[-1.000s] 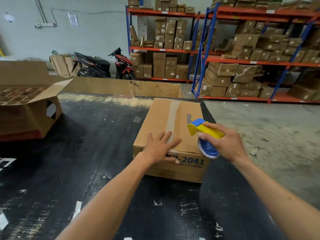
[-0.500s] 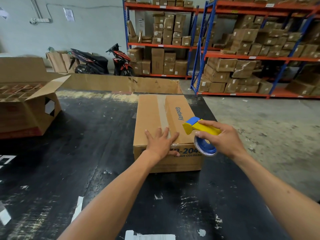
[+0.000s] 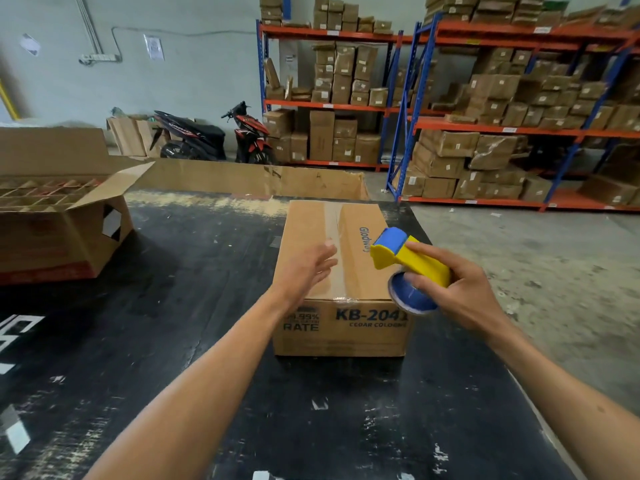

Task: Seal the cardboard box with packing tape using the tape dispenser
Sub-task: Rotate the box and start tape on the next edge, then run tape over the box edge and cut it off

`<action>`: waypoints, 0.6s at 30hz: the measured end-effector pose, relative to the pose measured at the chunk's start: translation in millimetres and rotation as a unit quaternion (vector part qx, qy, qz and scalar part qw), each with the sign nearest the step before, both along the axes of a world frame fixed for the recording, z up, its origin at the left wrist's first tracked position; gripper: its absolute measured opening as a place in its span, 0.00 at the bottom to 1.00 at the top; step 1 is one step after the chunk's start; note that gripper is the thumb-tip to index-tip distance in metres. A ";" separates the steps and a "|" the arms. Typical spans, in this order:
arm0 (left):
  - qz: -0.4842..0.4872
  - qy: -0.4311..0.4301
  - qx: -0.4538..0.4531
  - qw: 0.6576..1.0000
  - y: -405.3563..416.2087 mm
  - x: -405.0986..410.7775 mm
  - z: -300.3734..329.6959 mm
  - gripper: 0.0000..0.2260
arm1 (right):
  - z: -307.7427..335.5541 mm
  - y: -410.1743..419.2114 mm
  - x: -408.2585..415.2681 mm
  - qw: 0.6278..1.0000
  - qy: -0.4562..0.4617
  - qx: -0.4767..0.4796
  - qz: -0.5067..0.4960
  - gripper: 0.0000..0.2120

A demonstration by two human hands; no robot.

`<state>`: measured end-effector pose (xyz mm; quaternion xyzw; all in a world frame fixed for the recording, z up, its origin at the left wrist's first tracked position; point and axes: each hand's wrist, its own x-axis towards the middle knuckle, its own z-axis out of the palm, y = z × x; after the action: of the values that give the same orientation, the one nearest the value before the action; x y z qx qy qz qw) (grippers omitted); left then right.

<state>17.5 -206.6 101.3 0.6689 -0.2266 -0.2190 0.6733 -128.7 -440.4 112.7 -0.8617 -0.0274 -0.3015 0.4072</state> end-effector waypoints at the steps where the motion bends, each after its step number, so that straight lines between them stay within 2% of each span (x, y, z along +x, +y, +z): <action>1: 0.023 0.092 -0.077 0.992 3.2 1.6 6.8 0.29 | 3.3 1.1 0.8 0.998 -0.041 -0.047 -0.004 0.24; 3: 0.038 0.213 -0.143 0.966 9.0 5.7 17.5 0.30 | 10.0 7.3 4.9 0.985 -0.122 -0.118 -0.004 0.25; 5: 0.003 0.259 -0.141 0.955 13.4 4.7 27.1 0.33 | 12.1 14.5 11.8 0.971 -0.162 -0.177 0.009 0.25; 8: -0.063 0.246 -0.119 0.960 16.2 -8.8 40.5 0.33 | -5.4 21.8 22.4 0.956 -0.098 -0.273 0.048 0.25; 10: -0.059 0.226 -0.079 0.969 18.3 -12.1 41.2 0.30 | -17.6 20.6 26.5 0.957 -0.071 -0.273 0.066 0.25; 18: -0.008 0.255 -0.115 0.960 30.7 -9.2 33.0 0.12 | -7.4 34.1 37.1 0.949 -0.121 -0.279 0.083 0.26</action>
<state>8.3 -175.9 134.2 0.5069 -0.0762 -0.3598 0.7796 -91.7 -406.4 105.3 -0.8927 -0.2309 -0.3485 0.1683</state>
